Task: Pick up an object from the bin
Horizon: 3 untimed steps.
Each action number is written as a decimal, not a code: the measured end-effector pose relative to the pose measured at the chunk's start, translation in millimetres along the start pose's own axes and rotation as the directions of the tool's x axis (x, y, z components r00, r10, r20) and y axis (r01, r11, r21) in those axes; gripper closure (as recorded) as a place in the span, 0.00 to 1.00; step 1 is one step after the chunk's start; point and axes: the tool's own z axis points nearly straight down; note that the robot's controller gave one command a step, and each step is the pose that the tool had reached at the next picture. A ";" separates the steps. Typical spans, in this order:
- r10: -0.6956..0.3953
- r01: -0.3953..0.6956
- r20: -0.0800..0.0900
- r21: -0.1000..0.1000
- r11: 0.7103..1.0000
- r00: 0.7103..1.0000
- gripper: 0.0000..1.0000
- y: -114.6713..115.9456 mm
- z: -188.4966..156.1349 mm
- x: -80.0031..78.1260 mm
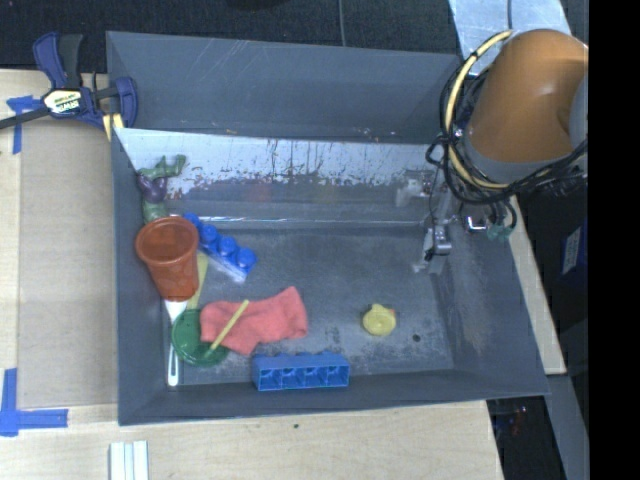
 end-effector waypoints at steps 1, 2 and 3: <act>-0.002 0.002 0.008 0.001 1.000 1.000 0.00 0.3 -4.4 -1.7; -0.039 0.039 0.013 0.002 0.999 0.999 0.00 27.2 70.0 -9.0; -0.014 0.014 0.019 0.003 1.000 1.000 0.00 55.5 128.1 -27.6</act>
Offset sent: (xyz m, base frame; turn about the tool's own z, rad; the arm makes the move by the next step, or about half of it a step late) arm 0.0099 0.0427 -0.1118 -0.0585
